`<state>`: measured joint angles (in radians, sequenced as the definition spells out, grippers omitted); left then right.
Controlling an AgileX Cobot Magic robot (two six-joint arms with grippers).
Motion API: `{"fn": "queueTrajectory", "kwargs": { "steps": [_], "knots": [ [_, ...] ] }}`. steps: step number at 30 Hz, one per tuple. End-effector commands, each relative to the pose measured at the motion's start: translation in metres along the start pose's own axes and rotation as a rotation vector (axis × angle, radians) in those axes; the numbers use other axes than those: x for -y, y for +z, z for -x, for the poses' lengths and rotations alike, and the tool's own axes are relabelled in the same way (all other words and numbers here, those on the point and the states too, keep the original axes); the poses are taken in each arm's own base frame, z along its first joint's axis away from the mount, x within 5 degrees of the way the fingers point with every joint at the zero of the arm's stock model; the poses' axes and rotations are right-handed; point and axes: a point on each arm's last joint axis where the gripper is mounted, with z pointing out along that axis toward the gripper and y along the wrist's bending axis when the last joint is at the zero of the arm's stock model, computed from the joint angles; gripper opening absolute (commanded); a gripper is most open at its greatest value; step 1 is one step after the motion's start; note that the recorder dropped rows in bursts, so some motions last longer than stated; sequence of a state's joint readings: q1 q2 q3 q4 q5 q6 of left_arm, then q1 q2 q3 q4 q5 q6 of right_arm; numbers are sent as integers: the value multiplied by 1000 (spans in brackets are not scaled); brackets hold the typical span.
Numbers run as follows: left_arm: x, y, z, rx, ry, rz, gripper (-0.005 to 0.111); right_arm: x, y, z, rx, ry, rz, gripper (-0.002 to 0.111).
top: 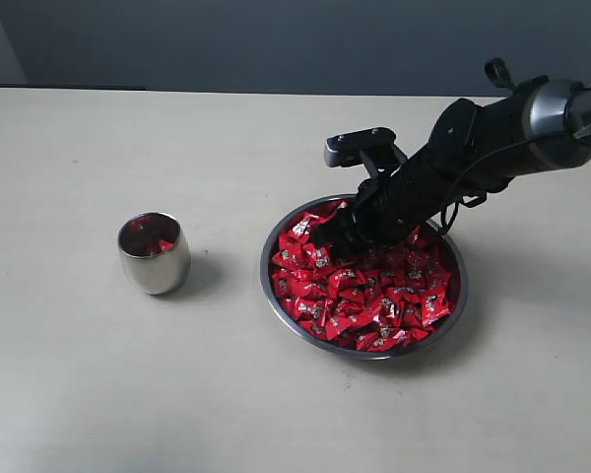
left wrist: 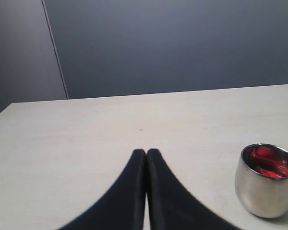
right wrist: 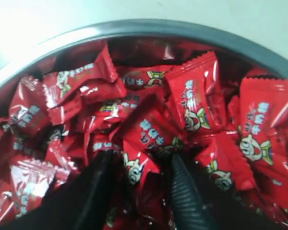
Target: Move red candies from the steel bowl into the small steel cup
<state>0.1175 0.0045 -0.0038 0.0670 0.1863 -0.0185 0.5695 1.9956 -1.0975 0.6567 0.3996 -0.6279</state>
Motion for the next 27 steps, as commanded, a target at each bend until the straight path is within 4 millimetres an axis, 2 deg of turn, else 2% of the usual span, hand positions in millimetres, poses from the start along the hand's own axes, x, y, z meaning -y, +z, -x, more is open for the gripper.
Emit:
{"fn": "queueTrajectory", "kwargs": {
  "steps": [1, 3, 4, 6, 14, 27],
  "knots": [
    [0, 0, -1, 7, 0, 1, 0, 1, 2, 1, 0, -15, -7, 38],
    [0, 0, -1, 7, 0, 1, 0, 1, 2, 1, 2, -15, -8, 24],
    [0, 0, -1, 7, 0, 1, 0, 1, 2, 1, 2, -15, -8, 13],
    [0, 0, -1, 7, 0, 1, 0, 1, 2, 1, 1, -20, -10, 0],
    [0, 0, -1, 7, 0, 1, 0, 0, 0, 0, -11, -23, 1, -1],
    [0, 0, -1, 6, 0, 1, 0, -7, -27, 12, 63, -45, -1, -1]
  ]
}}
